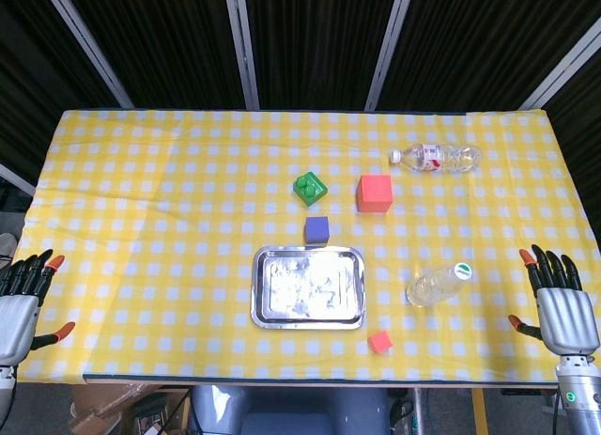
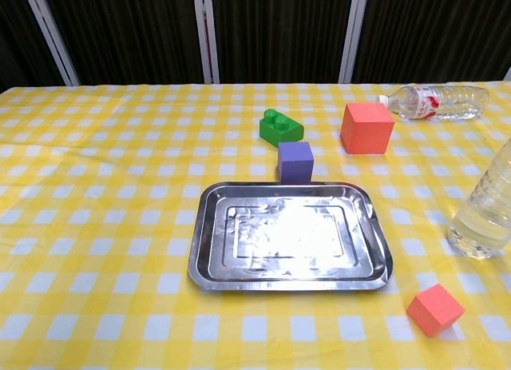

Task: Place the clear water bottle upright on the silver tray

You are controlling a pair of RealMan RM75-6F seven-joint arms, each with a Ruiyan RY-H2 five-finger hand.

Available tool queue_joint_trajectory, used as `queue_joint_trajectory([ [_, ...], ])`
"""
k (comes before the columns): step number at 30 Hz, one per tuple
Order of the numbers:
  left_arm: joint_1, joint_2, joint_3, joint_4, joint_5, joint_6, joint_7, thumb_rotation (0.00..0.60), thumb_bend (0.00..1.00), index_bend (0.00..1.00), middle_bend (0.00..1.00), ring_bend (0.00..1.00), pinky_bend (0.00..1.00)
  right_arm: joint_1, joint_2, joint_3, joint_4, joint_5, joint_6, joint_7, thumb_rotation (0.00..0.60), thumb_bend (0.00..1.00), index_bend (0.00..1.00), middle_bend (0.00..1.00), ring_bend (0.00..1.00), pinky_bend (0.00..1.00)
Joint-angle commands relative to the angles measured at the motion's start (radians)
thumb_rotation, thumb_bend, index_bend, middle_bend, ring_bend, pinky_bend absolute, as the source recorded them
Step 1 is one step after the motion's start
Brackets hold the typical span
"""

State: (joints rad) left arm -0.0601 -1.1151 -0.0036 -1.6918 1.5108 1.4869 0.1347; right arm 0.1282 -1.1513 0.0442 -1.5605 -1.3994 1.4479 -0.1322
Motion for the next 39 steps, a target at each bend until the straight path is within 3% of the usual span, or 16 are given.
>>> queue_joint_trajectory([
  [1,0.001,0.003,0.0,-0.002,-0.004,0.0,-0.002,0.6,0.14,0.0,0.0,0.0,0.0,-0.002,0.001,0.001,-0.002,-0.001,0.0,0.0,0.6,0.05,0.0,0.0,0.0,0.0],
  [18,0.0,0.011,-0.003,-0.003,-0.009,-0.008,-0.024,0.6,0.14,0.0,0.0,0.0,0.0,-0.006,0.012,0.0,-0.023,0.004,-0.04,0.018,0.6,0.05,0.0,0.0,0.0,0.0],
  [28,-0.004,0.007,0.001,-0.009,-0.012,-0.021,-0.013,0.6,0.14,0.0,0.0,0.0,0.0,0.086,0.086,-0.027,-0.085,-0.034,-0.296,0.402,0.6,0.05,0.06,0.04,0.0,0.0],
  [39,-0.005,0.002,-0.001,-0.011,-0.014,-0.021,0.004,0.6,0.14,0.0,0.0,0.0,0.0,0.215,0.009,0.02,-0.082,0.101,-0.507,0.329,0.6,0.05,0.09,0.08,0.0,0.0],
])
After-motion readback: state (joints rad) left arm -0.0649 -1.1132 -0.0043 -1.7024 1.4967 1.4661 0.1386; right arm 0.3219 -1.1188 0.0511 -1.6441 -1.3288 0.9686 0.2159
